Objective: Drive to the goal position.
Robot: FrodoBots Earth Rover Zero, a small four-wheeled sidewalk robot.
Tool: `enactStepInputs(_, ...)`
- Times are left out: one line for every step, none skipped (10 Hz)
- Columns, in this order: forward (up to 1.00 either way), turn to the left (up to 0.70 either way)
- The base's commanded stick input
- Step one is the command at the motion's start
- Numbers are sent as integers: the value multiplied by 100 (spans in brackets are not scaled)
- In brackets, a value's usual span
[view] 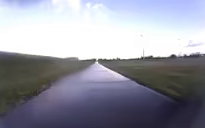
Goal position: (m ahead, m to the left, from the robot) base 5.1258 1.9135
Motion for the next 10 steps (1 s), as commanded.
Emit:
enactStepInputs(45, 0)
enactStepInputs(45, 0)
enactStepInputs(45, 0)
enactStepInputs(45, 0)
enactStepInputs(45, 0)
enactStepInputs(45, 0)
enactStepInputs(45, 0)
enactStepInputs(45, 0)
enactStepInputs(45, 0)
enactStepInputs(45, 0)
